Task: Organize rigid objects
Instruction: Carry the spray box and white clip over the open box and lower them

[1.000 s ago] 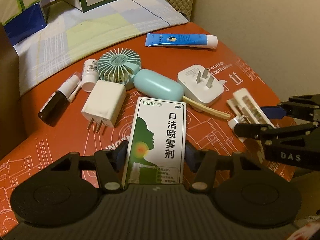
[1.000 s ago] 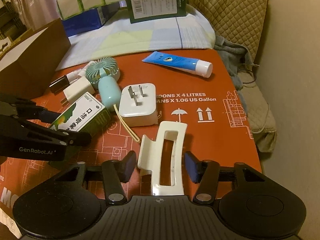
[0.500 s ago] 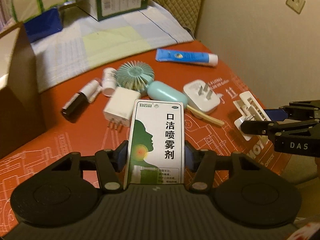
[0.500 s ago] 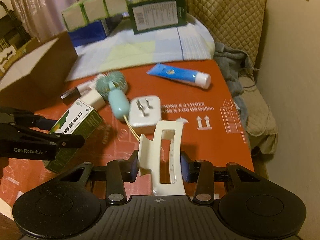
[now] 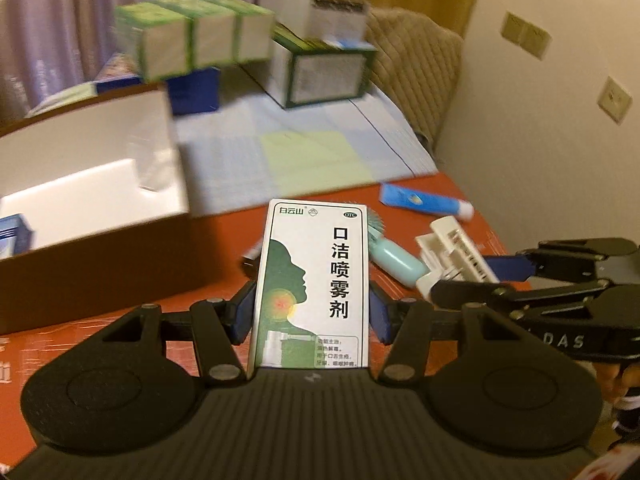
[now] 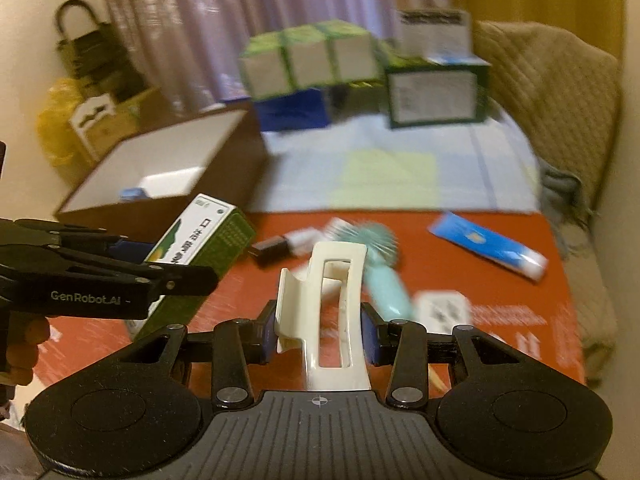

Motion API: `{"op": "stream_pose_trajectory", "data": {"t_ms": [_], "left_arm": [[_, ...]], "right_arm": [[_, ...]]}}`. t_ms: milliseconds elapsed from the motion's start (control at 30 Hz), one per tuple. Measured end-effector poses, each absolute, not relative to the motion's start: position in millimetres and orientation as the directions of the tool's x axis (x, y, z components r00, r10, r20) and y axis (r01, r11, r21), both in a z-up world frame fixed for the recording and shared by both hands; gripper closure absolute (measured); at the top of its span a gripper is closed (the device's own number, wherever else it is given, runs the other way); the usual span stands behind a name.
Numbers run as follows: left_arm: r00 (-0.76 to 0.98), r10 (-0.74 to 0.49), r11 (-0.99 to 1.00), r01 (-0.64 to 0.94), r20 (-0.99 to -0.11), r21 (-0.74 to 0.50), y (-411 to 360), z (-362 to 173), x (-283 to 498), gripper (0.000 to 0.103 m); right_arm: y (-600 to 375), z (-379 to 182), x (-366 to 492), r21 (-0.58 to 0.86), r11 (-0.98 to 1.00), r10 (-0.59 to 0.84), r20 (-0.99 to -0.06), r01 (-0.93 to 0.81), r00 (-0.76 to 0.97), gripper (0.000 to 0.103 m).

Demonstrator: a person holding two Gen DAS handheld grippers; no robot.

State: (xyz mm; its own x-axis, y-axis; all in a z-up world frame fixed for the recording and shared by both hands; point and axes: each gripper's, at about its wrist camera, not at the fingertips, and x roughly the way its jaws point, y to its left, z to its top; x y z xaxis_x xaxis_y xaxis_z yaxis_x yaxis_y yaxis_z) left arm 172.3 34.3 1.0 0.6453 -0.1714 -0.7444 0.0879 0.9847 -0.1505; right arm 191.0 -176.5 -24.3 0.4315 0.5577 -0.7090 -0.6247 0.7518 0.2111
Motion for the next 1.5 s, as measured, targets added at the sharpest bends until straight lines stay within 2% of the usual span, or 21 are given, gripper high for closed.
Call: {"op": "stream_pose_trajectory", "data": {"t_ms": [400, 800, 1033, 1500], "left_arm": [[0.714, -0.043, 0.982, -0.1, -0.699, -0.163, 133.5, 34.1, 158.0, 0.051], [0.756, 0.054, 0.974, -0.183, -0.652, -0.131, 215.6, 53.6, 195.9, 0.051], [0.707, 0.082, 0.965, -0.232, -0.703, -0.121, 249.3, 30.1, 235.0, 0.051], [0.583, 0.036, 0.95, -0.272, -0.812, -0.153, 282.7, -28.8, 273.6, 0.051]], "right_arm": [[-62.6, -1.8, 193.9, 0.251, 0.589, 0.699, -0.635, -0.768, 0.328, 0.065], [31.3, 9.2, 232.0, 0.249, 0.566, 0.725, -0.605, -0.786, 0.33, 0.065], [72.8, -5.6, 256.7, 0.233, 0.597, 0.686, -0.645, -0.768, 0.337, 0.065], [116.8, -59.0, 288.8, 0.191, 0.652, 0.568, -0.764, -0.734, 0.307, 0.065]]}}
